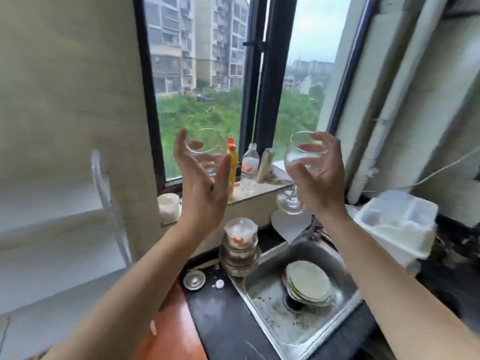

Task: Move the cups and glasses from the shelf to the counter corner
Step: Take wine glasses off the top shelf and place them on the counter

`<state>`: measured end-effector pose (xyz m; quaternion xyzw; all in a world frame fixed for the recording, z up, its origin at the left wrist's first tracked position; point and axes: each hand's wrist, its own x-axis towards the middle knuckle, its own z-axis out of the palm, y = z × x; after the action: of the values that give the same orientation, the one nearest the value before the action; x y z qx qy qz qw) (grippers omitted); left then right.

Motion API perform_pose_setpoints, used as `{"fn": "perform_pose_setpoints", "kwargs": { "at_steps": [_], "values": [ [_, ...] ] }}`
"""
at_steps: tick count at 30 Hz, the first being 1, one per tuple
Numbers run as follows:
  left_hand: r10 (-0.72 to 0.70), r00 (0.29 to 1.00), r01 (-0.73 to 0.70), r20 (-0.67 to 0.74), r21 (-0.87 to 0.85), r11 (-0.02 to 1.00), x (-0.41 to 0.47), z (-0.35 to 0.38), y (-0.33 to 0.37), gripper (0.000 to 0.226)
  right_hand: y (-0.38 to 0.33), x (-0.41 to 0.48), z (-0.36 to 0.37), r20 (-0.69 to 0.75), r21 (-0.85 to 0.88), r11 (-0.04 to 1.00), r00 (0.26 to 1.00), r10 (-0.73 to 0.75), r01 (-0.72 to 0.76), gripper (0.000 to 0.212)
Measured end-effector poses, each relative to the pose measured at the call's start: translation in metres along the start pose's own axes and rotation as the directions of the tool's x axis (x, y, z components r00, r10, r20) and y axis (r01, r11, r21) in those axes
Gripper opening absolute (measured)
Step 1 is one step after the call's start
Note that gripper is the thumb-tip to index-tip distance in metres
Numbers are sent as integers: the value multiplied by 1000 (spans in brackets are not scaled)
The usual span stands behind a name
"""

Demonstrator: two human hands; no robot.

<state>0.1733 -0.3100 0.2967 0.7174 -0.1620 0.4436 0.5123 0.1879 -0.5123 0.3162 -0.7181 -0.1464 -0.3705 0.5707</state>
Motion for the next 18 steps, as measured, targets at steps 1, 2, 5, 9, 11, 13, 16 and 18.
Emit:
{"fn": "perform_pose_setpoints", "kwargs": {
  "at_steps": [1,2,5,9,11,13,16,18],
  "values": [
    [-40,997,42,64,-35,999,-11,25,9,80,4,-4,-31,-34,-45,999,999,8,-9,56],
    [-72,991,79,115,-56,995,-22,46,17,80,7,-8,-58,-64,-70,997,998,16,-20,56],
    [-72,965,114,252,-153,982,-56,118,60,78,9,-24,-157,-184,-146,988,983,28,-55,55],
    [1,894,126,448,-255,959,-115,205,127,80,7,-60,-288,-322,-243,965,946,18,-101,54],
    [39,864,135,502,-306,943,-157,251,170,77,5,-86,-362,-363,-274,953,931,24,-132,55],
    [65,851,143,520,-349,926,-200,297,209,73,4,-114,-430,-403,-292,942,915,37,-166,58],
    [135,767,187,628,-419,888,-264,369,280,71,-3,-157,-538,-490,-356,909,872,17,-218,56],
    [186,711,218,678,-464,858,-293,409,321,71,-8,-178,-598,-531,-409,872,847,13,-269,60]
  ]
}}
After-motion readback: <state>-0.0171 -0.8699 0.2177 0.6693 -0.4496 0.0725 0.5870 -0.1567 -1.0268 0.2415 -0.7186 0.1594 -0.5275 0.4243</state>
